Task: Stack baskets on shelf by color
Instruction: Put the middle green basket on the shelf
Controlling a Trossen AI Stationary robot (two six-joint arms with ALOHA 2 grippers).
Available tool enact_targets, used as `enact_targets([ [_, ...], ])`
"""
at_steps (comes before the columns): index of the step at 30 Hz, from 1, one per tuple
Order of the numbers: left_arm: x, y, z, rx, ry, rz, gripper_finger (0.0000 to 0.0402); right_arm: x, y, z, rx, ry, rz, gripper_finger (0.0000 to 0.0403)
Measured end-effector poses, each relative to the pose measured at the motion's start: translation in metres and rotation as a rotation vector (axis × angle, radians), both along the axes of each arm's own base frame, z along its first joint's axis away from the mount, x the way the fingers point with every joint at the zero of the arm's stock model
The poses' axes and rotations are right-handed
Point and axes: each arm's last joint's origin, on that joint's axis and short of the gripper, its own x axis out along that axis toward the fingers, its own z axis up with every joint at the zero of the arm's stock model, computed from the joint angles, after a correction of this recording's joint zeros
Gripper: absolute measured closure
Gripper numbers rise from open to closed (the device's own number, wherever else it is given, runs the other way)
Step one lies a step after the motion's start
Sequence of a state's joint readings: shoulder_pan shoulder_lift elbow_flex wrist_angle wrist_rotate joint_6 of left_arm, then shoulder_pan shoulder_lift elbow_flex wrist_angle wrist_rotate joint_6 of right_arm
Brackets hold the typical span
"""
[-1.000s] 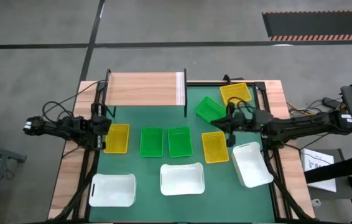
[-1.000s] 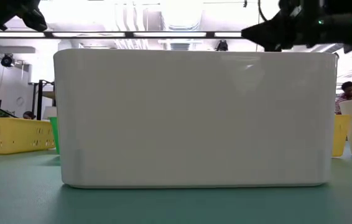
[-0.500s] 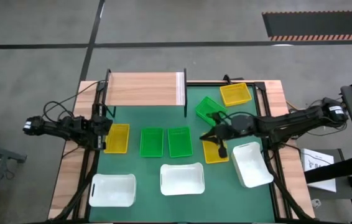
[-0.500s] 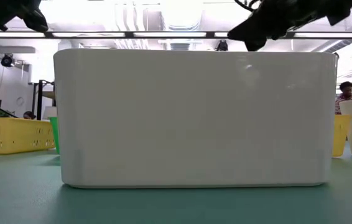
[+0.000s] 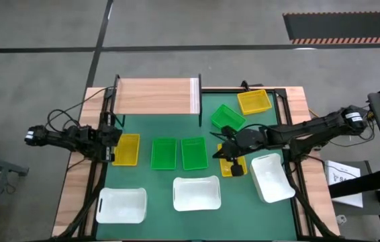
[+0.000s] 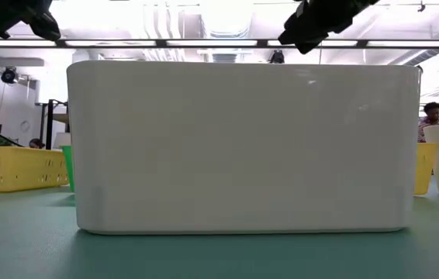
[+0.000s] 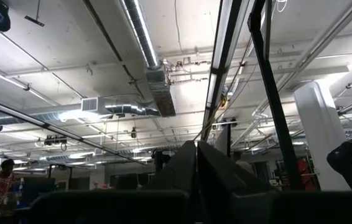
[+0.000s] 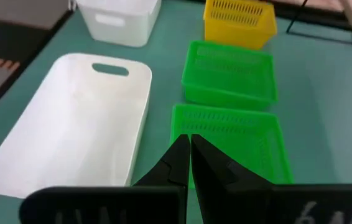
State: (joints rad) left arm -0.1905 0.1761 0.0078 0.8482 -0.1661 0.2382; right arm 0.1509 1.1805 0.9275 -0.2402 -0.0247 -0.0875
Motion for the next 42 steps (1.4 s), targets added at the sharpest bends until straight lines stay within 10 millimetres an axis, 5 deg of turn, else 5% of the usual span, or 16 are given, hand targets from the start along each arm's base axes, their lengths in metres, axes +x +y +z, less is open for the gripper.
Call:
enact_targets([
  [14,0.0,0.0,0.0,-0.002,0.0,0.004,0.0402,0.051,0.022,0.011,-0.078,0.27,0.07,0.0394],
  [19,0.0,0.0,0.0,-0.002,-0.001,0.004,0.0402,0.071,0.026,0.0,-0.094,0.357,0.073,0.0371],
  [31,0.0,0.0,0.0,-0.002,0.0,0.004,0.0402,0.116,0.033,-0.045,-0.097,0.475,0.015,0.0237],
  [42,0.0,0.0,0.0,-0.002,0.0,0.004,0.0402,0.13,0.034,-0.075,-0.085,0.523,-0.011,0.022],
])
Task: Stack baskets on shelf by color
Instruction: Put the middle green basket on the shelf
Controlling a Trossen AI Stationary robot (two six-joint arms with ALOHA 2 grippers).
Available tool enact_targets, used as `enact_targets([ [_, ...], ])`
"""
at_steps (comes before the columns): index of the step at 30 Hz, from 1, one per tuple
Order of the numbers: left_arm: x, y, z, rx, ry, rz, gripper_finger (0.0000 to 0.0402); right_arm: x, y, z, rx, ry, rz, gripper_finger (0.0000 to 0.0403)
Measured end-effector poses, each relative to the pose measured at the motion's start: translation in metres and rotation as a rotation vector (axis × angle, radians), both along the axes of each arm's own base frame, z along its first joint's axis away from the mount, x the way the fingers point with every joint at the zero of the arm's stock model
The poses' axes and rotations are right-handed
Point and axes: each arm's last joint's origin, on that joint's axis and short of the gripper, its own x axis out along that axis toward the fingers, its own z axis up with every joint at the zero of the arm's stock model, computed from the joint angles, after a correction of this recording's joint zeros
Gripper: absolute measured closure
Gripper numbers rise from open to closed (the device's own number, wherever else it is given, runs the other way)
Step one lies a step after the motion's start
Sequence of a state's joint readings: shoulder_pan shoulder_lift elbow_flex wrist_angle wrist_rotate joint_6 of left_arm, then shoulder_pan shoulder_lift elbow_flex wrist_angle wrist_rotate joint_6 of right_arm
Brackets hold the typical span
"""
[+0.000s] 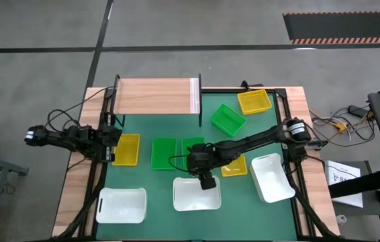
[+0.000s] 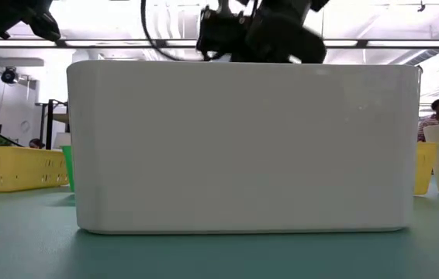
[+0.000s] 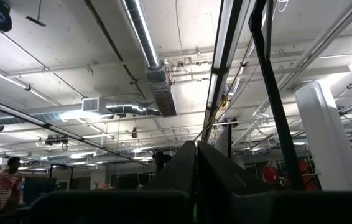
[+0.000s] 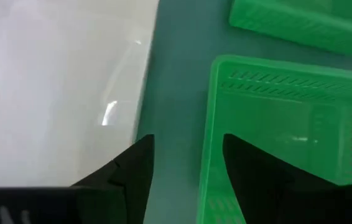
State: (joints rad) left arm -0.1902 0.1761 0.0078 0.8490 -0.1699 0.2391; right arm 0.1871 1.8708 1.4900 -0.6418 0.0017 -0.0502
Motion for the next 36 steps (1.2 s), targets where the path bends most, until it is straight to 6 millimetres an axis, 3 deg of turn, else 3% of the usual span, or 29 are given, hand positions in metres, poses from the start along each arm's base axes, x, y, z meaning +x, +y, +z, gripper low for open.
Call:
enact_targets([
  [8,0.0,0.0,0.0,0.0,-0.003,0.0,0.0402,0.013,-0.002,-0.033,-0.021,0.024,-0.031,0.0248],
  [15,0.0,0.0,0.0,-0.001,-0.005,0.0,0.0402,0.016,-0.002,-0.038,-0.024,0.029,-0.029,0.0323],
  [20,0.0,0.0,0.0,0.0,-0.003,0.0,0.0402,0.016,-0.003,-0.032,-0.023,0.016,-0.026,0.0387],
  [27,0.0,0.0,0.0,-0.001,-0.004,0.0,0.0402,0.012,-0.003,-0.017,-0.018,-0.007,-0.026,0.0394],
  [36,0.0,0.0,0.0,0.0,-0.004,-0.001,0.0402,-0.002,-0.001,0.028,0.003,-0.092,-0.022,0.0394],
])
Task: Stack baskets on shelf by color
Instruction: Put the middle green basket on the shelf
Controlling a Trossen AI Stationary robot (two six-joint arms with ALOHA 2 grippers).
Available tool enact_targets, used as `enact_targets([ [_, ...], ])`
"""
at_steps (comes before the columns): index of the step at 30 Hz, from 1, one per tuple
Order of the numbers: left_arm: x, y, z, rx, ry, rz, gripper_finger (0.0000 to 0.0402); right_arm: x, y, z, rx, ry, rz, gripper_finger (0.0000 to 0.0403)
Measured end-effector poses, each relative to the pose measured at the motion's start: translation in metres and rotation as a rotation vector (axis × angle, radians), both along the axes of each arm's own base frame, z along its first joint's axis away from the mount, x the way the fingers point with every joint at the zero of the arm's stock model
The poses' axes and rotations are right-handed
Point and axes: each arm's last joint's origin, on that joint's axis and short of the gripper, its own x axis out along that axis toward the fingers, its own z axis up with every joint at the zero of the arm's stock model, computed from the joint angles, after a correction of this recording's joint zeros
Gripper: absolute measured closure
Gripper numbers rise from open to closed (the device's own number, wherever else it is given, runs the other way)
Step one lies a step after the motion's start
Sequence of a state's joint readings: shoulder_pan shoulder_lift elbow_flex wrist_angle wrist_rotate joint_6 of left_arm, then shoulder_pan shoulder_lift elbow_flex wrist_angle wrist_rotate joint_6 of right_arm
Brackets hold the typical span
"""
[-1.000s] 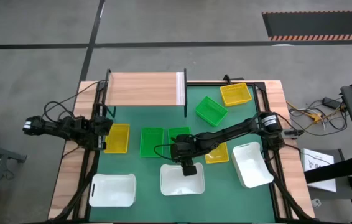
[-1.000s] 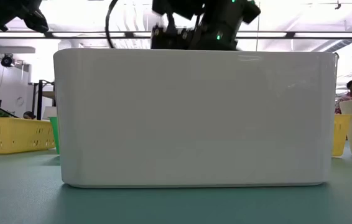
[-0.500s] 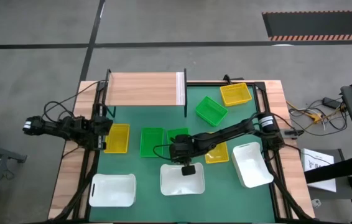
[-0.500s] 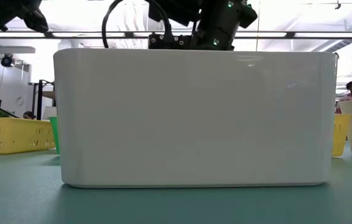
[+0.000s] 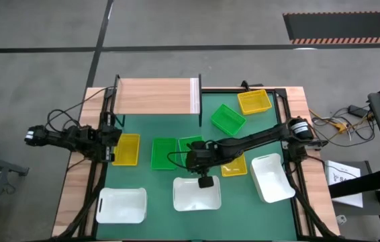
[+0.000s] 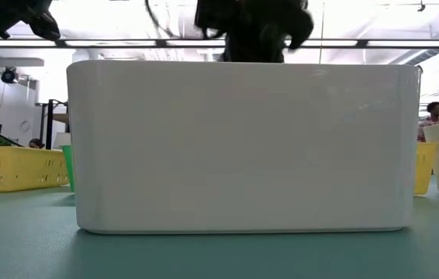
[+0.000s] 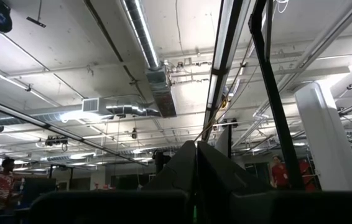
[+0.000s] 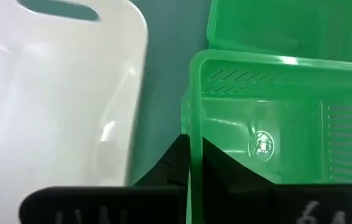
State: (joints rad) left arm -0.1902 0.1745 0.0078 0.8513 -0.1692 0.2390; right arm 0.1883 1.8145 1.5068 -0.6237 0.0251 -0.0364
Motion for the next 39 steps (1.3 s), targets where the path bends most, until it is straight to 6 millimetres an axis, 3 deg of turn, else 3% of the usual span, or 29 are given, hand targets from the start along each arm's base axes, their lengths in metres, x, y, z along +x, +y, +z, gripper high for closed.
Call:
enact_targets([
  [9,0.0,0.0,0.0,0.0,-0.002,0.0,0.0402,-0.012,0.004,0.06,0.02,-0.162,0.026,0.0394],
  [18,0.0,0.0,0.0,-0.001,-0.004,0.0,0.0402,0.0,-0.009,0.104,-0.121,-0.309,0.037,0.0394],
  [26,0.0,0.0,0.0,-0.001,-0.006,0.0,0.0402,0.019,-0.064,0.114,-0.24,-0.333,-0.027,0.0394],
  [39,-0.001,0.0,0.001,0.0,-0.008,0.001,0.0402,0.064,-0.165,0.081,-0.353,-0.213,-0.125,0.0394],
])
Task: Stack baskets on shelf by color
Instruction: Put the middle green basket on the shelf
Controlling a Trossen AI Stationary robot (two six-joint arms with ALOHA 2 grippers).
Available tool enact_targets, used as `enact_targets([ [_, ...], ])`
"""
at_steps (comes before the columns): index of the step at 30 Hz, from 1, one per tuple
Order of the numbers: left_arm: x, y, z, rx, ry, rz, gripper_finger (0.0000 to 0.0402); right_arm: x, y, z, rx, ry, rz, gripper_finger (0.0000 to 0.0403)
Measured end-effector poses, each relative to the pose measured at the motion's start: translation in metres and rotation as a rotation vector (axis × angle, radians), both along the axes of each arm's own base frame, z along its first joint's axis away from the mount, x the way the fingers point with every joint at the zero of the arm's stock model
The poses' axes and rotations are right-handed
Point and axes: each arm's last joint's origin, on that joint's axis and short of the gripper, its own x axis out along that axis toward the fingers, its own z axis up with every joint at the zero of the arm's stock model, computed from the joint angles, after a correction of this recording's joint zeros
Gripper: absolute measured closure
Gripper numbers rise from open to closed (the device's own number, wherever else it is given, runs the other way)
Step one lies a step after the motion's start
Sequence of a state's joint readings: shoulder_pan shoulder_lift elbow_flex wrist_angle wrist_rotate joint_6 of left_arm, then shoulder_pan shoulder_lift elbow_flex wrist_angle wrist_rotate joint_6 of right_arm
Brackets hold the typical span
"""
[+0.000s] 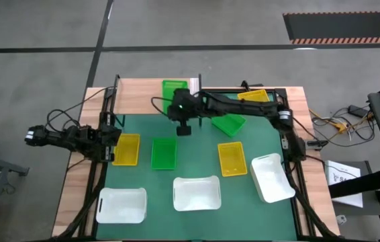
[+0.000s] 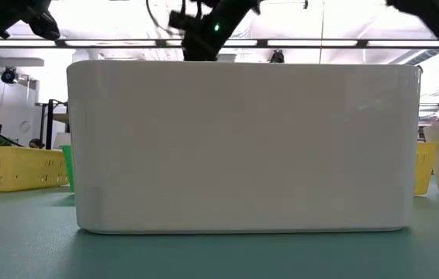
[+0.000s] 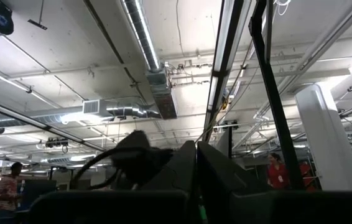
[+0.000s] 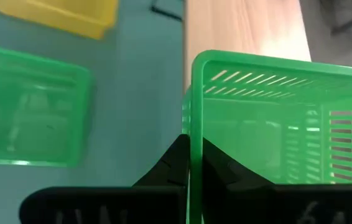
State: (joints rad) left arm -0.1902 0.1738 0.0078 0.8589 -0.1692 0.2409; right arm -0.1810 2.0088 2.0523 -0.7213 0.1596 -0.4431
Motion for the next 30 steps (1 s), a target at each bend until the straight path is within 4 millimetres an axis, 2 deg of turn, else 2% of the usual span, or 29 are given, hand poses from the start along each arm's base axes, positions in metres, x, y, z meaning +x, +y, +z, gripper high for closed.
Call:
enact_targets([
  [6,0.0,0.0,0.0,0.0,0.0,0.0,0.0402,0.007,-0.027,-0.004,0.017,0.088,-0.05,0.0394],
  [17,-0.001,0.001,0.001,0.007,-0.011,0.033,0.0402,0.007,-0.047,-0.005,0.031,0.139,-0.087,0.0388],
  [20,-0.001,0.001,0.001,0.005,-0.017,0.034,0.0402,0.005,-0.052,-0.005,0.042,0.14,-0.108,0.0367],
  [26,-0.001,0.001,0.001,0.006,-0.018,0.034,0.0402,0.003,-0.056,-0.004,0.041,0.141,-0.115,0.0296],
  [30,-0.001,0.001,0.001,0.006,-0.018,0.034,0.0402,0.003,-0.055,0.003,0.031,0.123,-0.107,0.0257],
])
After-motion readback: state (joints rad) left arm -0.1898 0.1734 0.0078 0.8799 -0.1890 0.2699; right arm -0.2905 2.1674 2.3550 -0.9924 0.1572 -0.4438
